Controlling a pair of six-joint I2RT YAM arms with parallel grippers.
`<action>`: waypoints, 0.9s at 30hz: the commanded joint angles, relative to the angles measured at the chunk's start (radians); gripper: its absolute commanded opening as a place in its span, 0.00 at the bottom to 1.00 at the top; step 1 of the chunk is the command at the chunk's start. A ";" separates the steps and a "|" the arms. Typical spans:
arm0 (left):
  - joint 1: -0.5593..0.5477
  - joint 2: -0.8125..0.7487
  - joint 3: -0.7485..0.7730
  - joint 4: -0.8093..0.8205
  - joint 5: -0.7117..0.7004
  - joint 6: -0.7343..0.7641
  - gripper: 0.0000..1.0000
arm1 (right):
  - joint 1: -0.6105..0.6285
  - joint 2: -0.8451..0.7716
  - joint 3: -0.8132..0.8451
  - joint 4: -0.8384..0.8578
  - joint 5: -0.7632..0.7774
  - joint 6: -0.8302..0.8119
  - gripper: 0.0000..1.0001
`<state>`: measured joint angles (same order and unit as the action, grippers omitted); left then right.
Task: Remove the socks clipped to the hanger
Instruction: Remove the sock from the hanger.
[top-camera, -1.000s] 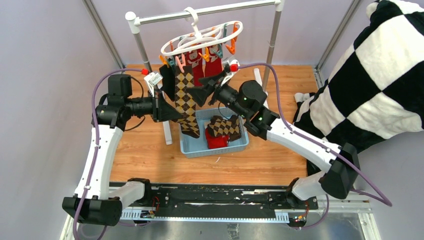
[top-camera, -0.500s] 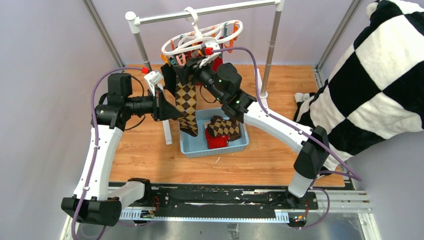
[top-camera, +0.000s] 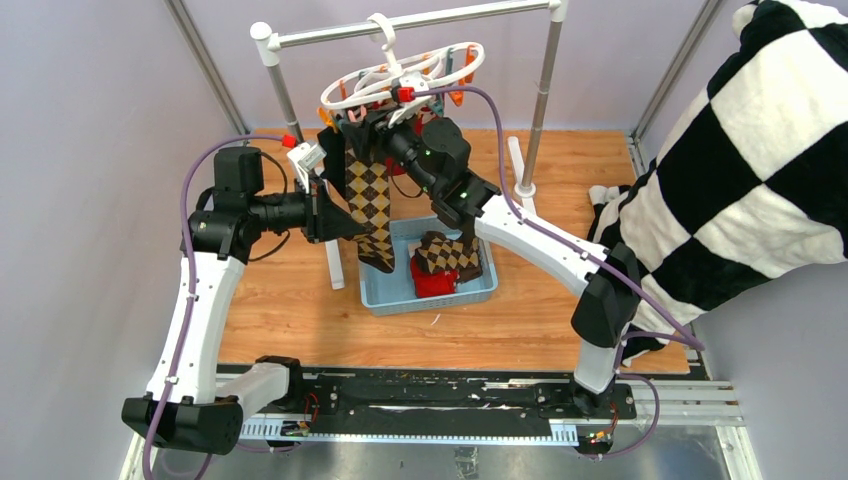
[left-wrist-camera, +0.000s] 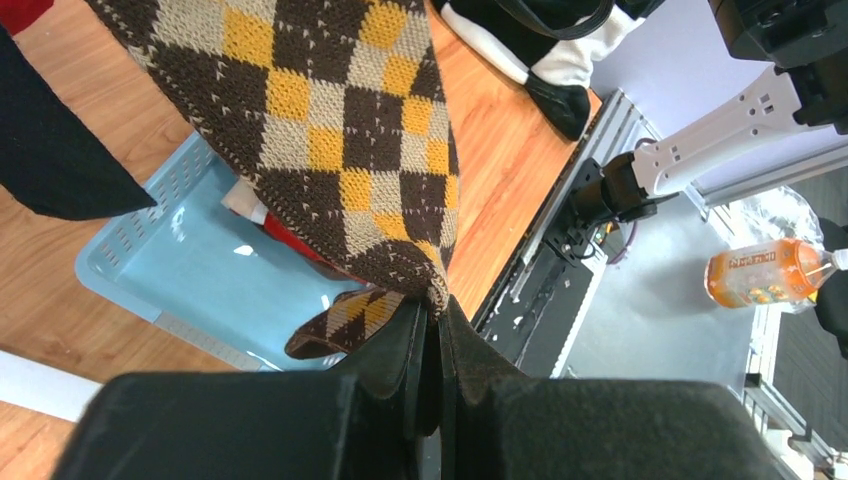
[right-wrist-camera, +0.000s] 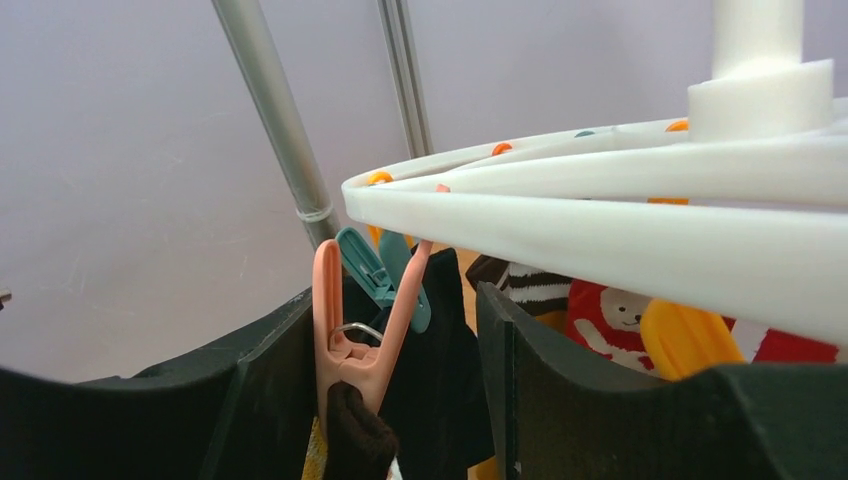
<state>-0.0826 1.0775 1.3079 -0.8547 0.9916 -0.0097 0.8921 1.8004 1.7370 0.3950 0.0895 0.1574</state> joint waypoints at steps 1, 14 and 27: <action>-0.009 -0.016 0.014 0.006 -0.002 0.008 0.00 | -0.022 0.009 0.043 0.044 -0.002 0.038 0.61; -0.009 -0.014 0.011 0.006 -0.016 0.008 0.00 | -0.048 0.022 0.058 0.072 -0.013 0.116 0.62; -0.009 -0.012 0.006 0.006 -0.046 0.043 0.00 | -0.054 0.024 0.071 0.088 -0.068 0.156 0.08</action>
<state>-0.0830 1.0775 1.3079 -0.8543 0.9565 0.0162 0.8543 1.8114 1.7573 0.4492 0.0540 0.2943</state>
